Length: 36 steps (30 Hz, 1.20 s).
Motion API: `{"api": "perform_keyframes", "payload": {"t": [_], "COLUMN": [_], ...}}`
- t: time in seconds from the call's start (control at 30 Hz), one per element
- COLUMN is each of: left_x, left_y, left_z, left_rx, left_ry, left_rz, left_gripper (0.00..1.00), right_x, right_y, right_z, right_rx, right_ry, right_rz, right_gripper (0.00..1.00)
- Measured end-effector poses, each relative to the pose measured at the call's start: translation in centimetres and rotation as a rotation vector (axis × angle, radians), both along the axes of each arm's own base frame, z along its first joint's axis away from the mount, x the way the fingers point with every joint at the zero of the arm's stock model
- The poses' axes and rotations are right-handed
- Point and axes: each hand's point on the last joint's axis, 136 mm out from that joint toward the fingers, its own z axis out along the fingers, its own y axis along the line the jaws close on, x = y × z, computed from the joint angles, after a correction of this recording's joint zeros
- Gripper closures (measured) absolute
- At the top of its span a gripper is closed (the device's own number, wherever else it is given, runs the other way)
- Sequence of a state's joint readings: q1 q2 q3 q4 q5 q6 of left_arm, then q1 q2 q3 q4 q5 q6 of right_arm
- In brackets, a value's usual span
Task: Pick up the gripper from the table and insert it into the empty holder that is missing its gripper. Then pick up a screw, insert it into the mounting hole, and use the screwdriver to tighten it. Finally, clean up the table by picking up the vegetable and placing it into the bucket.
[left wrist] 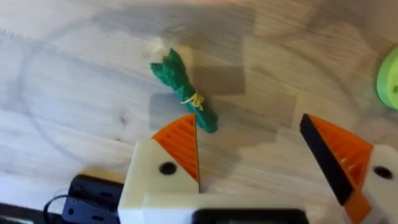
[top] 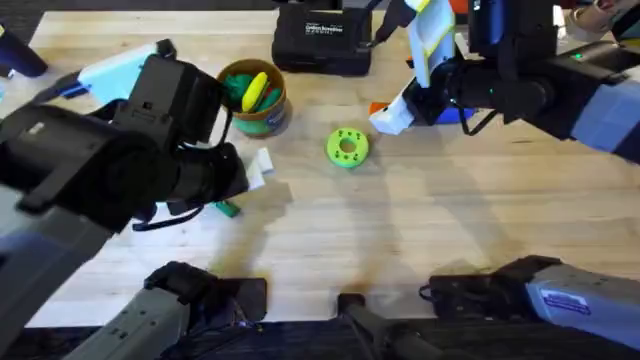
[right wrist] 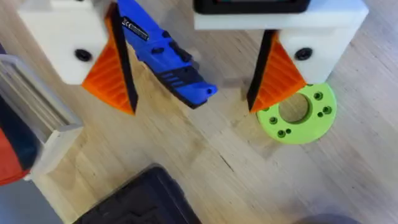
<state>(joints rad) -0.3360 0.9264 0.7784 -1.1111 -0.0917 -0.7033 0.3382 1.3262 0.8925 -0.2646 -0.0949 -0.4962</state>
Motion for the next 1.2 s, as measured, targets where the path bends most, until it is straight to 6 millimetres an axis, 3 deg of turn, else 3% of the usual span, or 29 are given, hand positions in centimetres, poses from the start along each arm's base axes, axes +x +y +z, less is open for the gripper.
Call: {"api": "perform_keyframes", "payload": {"t": [0.2,0.57,0.77,0.93,1.0,1.2], "left_x": [0.1,-0.2,-1.1,-1.0,-1.0,-1.7], "left_y": [2.0,3.6,3.9,3.9,3.9,4.0], "left_z": [-2.1,-5.4,-7.1,-7.1,-6.9,-6.4], "left_rx": [-0.011,0.014,0.026,0.022,0.02,0.034], "left_ry": [0.126,0.279,0.335,0.333,0.328,0.363], "left_rz": [0.244,0.407,0.447,0.465,0.467,0.468], "left_gripper": [0.015,0.014,0.38,0.942,0.985,0.983], "right_x": [0.0,-0.1,-0.1,-0.1,-0.1,-0.1], "right_y": [0.0,0.0,0.0,0.0,0.0,0.0], "right_z": [0.0,-0.1,-0.1,-0.1,-0.1,-0.1], "right_rx": [-0.001,-0.002,-0.002,-0.002,-0.002,-0.002], "right_ry": [0.002,0.005,0.005,0.005,0.005,0.005], "right_rz": [0.0,0.0,0.0,0.0,0.0,0.0], "right_gripper": [0.009,0.007,0.007,0.007,0.007,0.009]}}
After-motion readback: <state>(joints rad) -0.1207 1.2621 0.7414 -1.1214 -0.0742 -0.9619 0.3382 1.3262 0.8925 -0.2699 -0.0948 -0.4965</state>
